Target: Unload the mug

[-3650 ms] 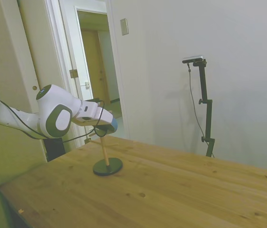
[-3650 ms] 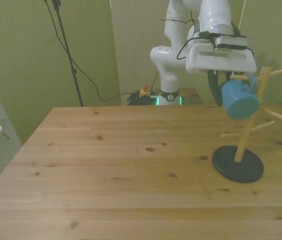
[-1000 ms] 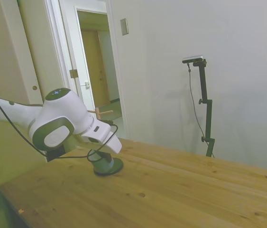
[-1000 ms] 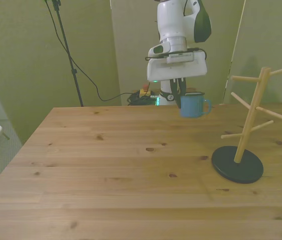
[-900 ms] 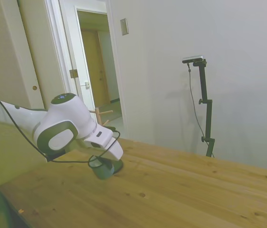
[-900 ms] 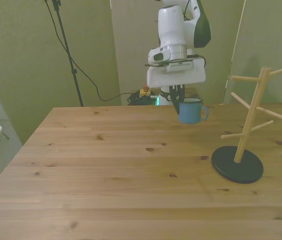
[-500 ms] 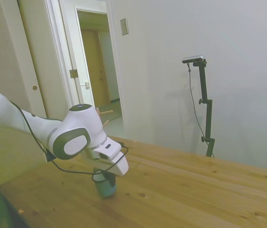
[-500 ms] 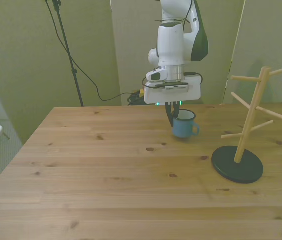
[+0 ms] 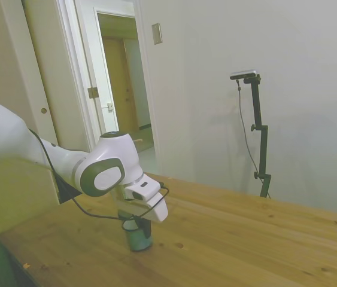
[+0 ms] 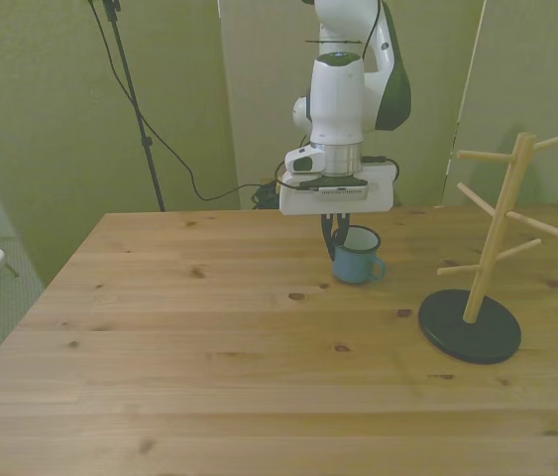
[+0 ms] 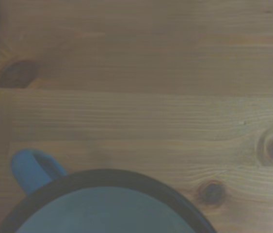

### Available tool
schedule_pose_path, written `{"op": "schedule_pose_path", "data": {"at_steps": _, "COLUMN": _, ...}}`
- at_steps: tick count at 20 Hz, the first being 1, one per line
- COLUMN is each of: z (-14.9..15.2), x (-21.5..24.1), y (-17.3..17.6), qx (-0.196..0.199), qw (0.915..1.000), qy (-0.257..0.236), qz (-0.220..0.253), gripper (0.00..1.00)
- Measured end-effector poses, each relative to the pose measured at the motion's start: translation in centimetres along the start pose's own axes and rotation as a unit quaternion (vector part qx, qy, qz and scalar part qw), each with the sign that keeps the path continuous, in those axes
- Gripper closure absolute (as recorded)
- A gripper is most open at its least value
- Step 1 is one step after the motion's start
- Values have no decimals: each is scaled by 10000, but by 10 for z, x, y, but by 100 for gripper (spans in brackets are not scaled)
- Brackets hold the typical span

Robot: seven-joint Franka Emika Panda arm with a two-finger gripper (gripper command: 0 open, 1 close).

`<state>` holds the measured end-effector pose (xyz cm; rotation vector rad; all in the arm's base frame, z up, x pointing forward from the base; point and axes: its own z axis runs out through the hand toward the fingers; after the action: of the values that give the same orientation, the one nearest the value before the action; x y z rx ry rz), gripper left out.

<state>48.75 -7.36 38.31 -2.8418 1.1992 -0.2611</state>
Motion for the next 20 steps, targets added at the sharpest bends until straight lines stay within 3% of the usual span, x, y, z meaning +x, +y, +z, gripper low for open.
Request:
{"op": "schedule_pose_path", "data": {"at_steps": 6, "z": 6, "x": 6, "y": -7, "qx": -74, "qw": 10000, "qy": 12, "qz": 50, "gripper": 100}}
{"op": "schedule_pose_path", "data": {"at_steps": 7, "z": 7, "x": 7, "y": -7, "qx": -76, "qw": 10000, "qy": 12, "qz": 47, "gripper": 0}}
{"op": "schedule_pose_path", "data": {"at_steps": 20, "z": 7, "x": 6, "y": -9, "qx": -95, "qw": 9999, "qy": 28, "qz": 23, "gripper": 0}}
